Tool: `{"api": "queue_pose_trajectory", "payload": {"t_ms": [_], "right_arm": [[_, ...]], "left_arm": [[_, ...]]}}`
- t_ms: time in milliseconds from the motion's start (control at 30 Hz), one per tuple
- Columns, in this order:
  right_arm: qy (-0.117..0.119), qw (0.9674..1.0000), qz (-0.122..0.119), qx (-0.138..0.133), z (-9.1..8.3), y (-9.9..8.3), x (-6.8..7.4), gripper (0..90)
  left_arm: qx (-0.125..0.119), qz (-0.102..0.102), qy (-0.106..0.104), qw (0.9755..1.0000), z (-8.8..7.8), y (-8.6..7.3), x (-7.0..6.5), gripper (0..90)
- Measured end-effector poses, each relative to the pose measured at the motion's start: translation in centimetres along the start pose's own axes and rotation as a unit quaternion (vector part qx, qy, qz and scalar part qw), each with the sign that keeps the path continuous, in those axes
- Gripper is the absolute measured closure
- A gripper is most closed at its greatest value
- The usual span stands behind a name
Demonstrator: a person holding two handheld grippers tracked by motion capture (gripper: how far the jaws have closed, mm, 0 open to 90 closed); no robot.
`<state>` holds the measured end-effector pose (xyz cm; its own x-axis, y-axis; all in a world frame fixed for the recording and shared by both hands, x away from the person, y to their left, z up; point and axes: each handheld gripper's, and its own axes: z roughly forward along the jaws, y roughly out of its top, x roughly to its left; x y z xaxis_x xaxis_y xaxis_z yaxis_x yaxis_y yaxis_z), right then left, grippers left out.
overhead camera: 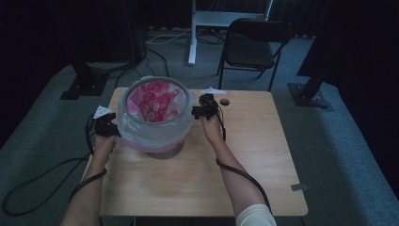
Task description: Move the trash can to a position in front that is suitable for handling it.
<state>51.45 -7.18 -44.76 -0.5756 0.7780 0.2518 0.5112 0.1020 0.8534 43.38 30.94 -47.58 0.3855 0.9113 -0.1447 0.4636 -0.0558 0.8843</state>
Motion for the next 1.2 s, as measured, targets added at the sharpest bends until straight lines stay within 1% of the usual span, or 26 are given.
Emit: {"api": "queue_pose_trajectory", "payload": {"t_ms": [333,367,500,533,633,700,833,867,1067,1200], "right_arm": [[-0.001,1.0,-0.004,0.005,-1.4,-0.6,-0.2,14.7],[-0.002,1.0,-0.006,0.004,-1.7,-0.7,-0.2,14.7],[-0.004,1.0,-0.004,0.003,-2.3,-1.1,-0.3,14.7],[-0.005,1.0,-0.002,0.003,-2.6,-1.2,-0.4,14.7],[-0.004,1.0,0.0,0.002,-3.0,-1.4,-0.5,14.7],[-0.005,1.0,0.002,0.002,-3.4,-1.7,-0.6,14.8],[-0.007,1.0,0.004,0.001,-3.9,-2.0,-0.7,14.9],[-0.007,1.0,0.003,0.0,-4.1,-2.1,-0.7,14.8],[-0.011,0.9999,-0.001,-0.002,-5.1,-2.6,-0.7,14.9],[-0.014,0.9999,0.001,-0.001,-5.7,-3.0,-0.8,14.9]], "left_arm": [[0.002,0.006,-0.007,1.0,-0.2,-0.2,-1.0,0.0],[0.003,0.006,-0.01,0.9999,-0.2,-0.3,-1.3,0.0],[0.005,0.01,-0.014,0.9998,-0.2,-0.3,-1.7,0.0],[0.009,0.015,-0.017,0.9997,-0.3,-0.3,-2.1,0.0],[0.01,0.017,-0.019,0.9996,-0.3,-0.3,-2.4,0.0],[0.009,0.014,-0.024,0.9996,-0.2,-0.4,-2.7,0.0],[0.007,0.01,-0.028,0.9995,-0.2,-0.6,-3.1,0.0],[0.008,0.014,-0.031,0.9994,-0.3,-0.7,-3.3,0.0],[0.015,0.026,-0.033,0.999,-0.3,-0.5,-4.0,0.0],[0.017,0.027,-0.037,0.9988,-0.3,-0.6,-4.5,0.0]]}}
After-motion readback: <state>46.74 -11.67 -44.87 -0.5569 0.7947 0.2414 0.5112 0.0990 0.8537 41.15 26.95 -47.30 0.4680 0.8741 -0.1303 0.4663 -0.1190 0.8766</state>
